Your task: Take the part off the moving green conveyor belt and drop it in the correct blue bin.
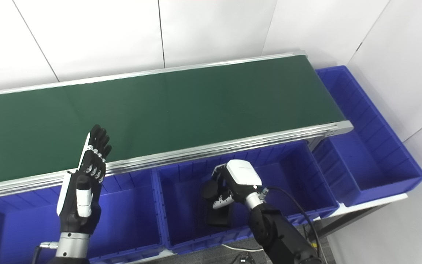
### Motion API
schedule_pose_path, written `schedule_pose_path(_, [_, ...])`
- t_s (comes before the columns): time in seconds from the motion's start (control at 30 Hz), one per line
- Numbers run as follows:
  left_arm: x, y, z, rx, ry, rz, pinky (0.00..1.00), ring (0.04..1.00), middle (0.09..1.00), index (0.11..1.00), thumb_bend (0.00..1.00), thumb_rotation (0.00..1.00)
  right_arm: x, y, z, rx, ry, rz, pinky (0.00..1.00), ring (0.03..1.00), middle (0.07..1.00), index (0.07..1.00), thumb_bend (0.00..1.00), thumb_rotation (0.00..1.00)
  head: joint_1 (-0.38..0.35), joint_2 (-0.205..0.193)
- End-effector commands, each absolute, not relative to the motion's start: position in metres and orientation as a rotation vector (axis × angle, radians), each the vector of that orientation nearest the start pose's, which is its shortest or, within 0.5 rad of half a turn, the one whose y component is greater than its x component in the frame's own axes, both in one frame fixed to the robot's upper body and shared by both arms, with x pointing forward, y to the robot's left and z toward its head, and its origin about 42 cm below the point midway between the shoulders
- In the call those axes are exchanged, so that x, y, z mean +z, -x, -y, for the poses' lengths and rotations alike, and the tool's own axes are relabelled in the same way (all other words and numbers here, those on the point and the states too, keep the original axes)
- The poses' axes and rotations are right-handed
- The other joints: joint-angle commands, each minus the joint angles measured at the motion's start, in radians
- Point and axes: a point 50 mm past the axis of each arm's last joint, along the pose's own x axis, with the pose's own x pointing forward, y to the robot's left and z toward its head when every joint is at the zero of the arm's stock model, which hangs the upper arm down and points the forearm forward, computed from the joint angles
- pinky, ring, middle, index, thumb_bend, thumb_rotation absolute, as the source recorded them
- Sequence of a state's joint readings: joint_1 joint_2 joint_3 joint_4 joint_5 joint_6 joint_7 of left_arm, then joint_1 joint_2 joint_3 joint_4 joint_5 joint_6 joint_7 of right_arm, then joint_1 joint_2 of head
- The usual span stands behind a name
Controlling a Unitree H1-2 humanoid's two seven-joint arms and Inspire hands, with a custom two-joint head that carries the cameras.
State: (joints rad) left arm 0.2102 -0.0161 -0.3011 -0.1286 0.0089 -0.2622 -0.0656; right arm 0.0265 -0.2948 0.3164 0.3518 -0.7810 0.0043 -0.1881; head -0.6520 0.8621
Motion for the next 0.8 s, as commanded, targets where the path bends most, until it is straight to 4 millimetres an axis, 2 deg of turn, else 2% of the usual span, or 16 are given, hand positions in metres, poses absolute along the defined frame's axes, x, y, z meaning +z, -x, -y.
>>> schedule_pose_path(0.0, [0.116,-0.207,-0.127,-0.308,0.101,0.262,1.00,1.000,1.000,0.991,0.66,1.00,0.010,-0.253,0.263,0.237,1.125,-0.115,0.33,0.410,0.453,0.519,0.52,0.00,0.003,0.001])
schedule_pose_path(0.03, [0.116,-0.207,-0.127,-0.308,0.102,0.261,1.00,1.000,1.000,0.990,0.67,1.00,0.011,-0.253,0.264,0.242,1.125,-0.123,0.35,0.444,0.503,0.507,0.52,0.08,0.003,0.001])
schedule_pose_path(0.07, [0.116,-0.207,-0.127,-0.307,0.101,0.261,1.00,1.000,1.000,0.990,0.67,1.00,0.011,-0.253,0.264,0.253,1.118,-0.151,0.36,0.451,0.514,0.505,0.52,0.09,0.004,-0.001])
schedule_pose_path(0.1, [0.117,-0.207,-0.127,-0.307,0.100,0.261,1.00,1.000,1.000,0.988,0.67,1.00,0.012,-0.252,0.265,0.261,1.112,-0.172,0.43,0.540,0.601,0.609,0.75,0.25,0.004,-0.001])
schedule_pose_path(0.13, [0.117,-0.207,-0.127,-0.307,0.097,0.264,1.00,1.000,1.000,0.987,0.67,1.00,0.012,-0.252,0.266,0.275,1.103,-0.202,0.45,0.571,0.631,0.645,0.82,0.31,0.004,-0.001])
schedule_pose_path(0.17, [0.117,-0.207,-0.127,-0.307,0.095,0.267,1.00,1.000,1.000,0.987,0.66,1.00,0.013,-0.251,0.266,0.285,1.097,-0.222,0.51,0.646,0.695,0.700,0.90,0.39,0.004,-0.001])
schedule_pose_path(0.2, [0.117,-0.207,-0.127,-0.306,0.093,0.269,1.00,1.000,1.000,0.987,0.66,1.00,0.013,-0.251,0.267,0.302,1.096,-0.247,0.54,0.685,0.727,0.728,0.95,0.43,0.004,-0.001])
schedule_pose_path(0.23, [0.117,-0.206,-0.127,-0.305,0.092,0.270,0.99,0.999,1.000,0.985,0.66,1.00,0.014,-0.250,0.267,0.315,1.095,-0.265,0.61,0.759,0.799,0.782,0.98,0.52,0.004,-0.001])
schedule_pose_path(0.3, [0.117,-0.206,-0.127,-0.303,0.093,0.271,0.99,0.997,1.000,0.983,0.65,1.00,0.015,-0.250,0.268,0.332,1.089,-0.292,0.68,0.815,0.852,0.820,1.00,0.59,0.009,-0.002])
schedule_pose_path(0.33, [0.117,-0.206,-0.127,-0.303,0.092,0.272,0.99,0.995,1.000,0.984,0.64,1.00,0.016,-0.250,0.269,0.337,1.086,-0.299,0.72,0.841,0.872,0.834,1.00,0.61,0.009,0.000])
schedule_pose_path(0.4, [0.118,-0.206,-0.127,-0.305,0.093,0.274,0.99,0.996,1.000,0.985,0.63,1.00,0.016,-0.249,0.269,0.343,1.085,-0.306,0.74,0.850,0.879,0.842,1.00,0.63,0.010,0.001])
schedule_pose_path(0.6, [0.117,-0.206,-0.127,-0.306,0.092,0.274,0.99,0.998,1.000,0.989,0.63,1.00,0.020,-0.250,0.267,0.352,1.085,-0.311,0.75,0.855,0.889,0.856,1.00,0.65,0.010,-0.001])
schedule_pose_path(0.7, [0.115,-0.207,-0.127,-0.303,0.099,0.274,0.99,0.996,1.000,0.985,0.64,1.00,0.024,-0.250,0.265,0.362,1.075,-0.299,0.70,0.837,0.880,0.854,1.00,0.65,0.013,-0.002])
schedule_pose_path(0.77, [0.115,-0.206,-0.126,-0.302,0.097,0.273,0.99,0.992,1.000,0.984,0.64,1.00,0.031,-0.249,0.263,0.370,1.059,-0.293,0.62,0.781,0.840,0.845,1.00,0.64,0.017,-0.003])
